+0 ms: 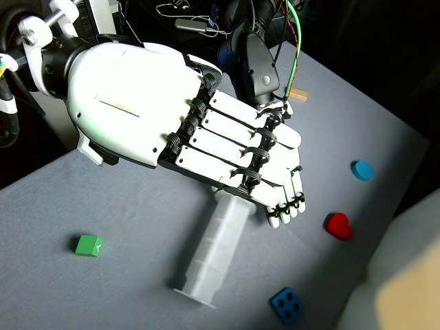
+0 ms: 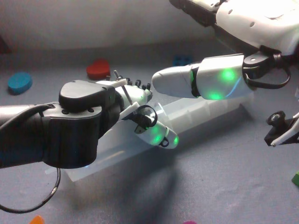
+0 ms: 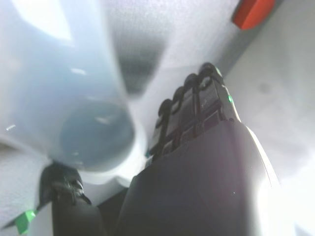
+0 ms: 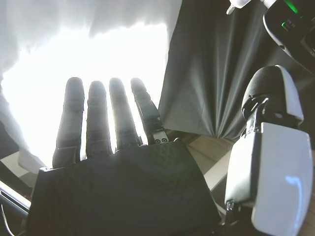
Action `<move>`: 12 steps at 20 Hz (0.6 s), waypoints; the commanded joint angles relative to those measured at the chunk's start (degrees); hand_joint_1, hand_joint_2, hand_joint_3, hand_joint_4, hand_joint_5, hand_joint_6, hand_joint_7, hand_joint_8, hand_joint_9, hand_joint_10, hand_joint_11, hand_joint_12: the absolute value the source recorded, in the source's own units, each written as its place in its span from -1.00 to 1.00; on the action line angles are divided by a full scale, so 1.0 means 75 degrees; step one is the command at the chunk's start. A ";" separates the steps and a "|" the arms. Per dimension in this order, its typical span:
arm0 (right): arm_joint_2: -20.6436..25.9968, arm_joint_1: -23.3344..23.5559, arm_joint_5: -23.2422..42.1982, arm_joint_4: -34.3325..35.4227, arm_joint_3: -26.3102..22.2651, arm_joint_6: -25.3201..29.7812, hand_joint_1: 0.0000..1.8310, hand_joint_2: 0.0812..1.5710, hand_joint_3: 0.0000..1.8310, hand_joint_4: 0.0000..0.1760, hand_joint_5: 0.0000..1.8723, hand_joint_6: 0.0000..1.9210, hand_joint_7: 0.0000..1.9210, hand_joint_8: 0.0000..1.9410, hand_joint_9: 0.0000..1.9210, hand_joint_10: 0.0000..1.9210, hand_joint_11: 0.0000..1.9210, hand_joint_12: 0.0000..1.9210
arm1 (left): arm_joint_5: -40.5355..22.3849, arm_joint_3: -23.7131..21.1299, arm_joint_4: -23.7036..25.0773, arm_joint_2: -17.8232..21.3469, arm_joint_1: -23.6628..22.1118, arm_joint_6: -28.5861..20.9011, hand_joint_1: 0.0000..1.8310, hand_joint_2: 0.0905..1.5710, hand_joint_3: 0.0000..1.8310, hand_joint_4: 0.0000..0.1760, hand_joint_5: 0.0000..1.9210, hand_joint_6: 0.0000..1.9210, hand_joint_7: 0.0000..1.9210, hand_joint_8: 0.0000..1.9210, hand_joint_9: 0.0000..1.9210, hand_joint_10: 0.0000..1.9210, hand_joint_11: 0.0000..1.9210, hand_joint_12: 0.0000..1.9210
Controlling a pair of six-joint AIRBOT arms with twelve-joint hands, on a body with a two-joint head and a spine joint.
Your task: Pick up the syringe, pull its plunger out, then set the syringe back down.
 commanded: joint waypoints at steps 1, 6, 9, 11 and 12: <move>-0.0010 0.0102 0.0405 -0.0370 -0.0010 0.0019 -0.81 0.12 -1.00 -1.00 -1.00 -1.00 -1.00 -1.00 -1.00 -1.00 -1.00 -0.77 | -0.0029 -0.0003 0.0453 0.0080 -0.0045 -0.0013 -0.82 0.19 -1.00 -1.00 -1.00 -1.00 -1.00 -1.00 -1.00 -1.00 -1.00 -1.00; -0.0011 0.0135 0.0437 -0.0321 -0.0028 -0.0023 -0.82 0.13 -1.00 -1.00 -1.00 -1.00 -1.00 -1.00 -1.00 -1.00 -1.00 -0.77 | -0.0009 -0.0035 0.0453 0.0222 -0.0098 -0.0006 -0.80 0.18 -1.00 -1.00 -1.00 -1.00 -1.00 -1.00 -1.00 -1.00 -0.99 -1.00; -0.0010 0.0303 0.0558 0.0097 -0.0073 -0.0233 -0.82 0.13 -1.00 -1.00 -1.00 -1.00 -1.00 -1.00 -1.00 -1.00 -1.00 -0.79 | -0.0006 -0.0087 0.0453 0.0290 -0.0136 0.0009 -0.80 0.19 -1.00 -1.00 -1.00 -1.00 -1.00 -1.00 -1.00 -1.00 -0.99 -1.00; -0.0010 0.0358 0.0616 0.0195 -0.0097 -0.0305 -0.82 0.13 -1.00 -1.00 -1.00 -1.00 -1.00 -1.00 -1.00 -1.00 -1.00 -0.79 | -0.0004 -0.0118 0.0454 0.0323 -0.0181 0.0022 -0.80 0.19 -1.00 -1.00 -1.00 -1.00 -1.00 -1.00 -1.00 -1.00 -0.99 -1.00; -0.0010 0.0383 0.0653 0.0213 -0.0109 -0.0311 -0.82 0.13 -1.00 -1.00 -1.00 -1.00 -1.00 -1.00 -1.00 -1.00 -1.00 -0.80 | 0.0046 -0.0139 0.0455 0.0360 -0.0234 0.0100 -0.80 0.19 -1.00 -1.00 -1.00 -1.00 -1.00 -1.00 -1.00 -1.00 -0.99 -1.00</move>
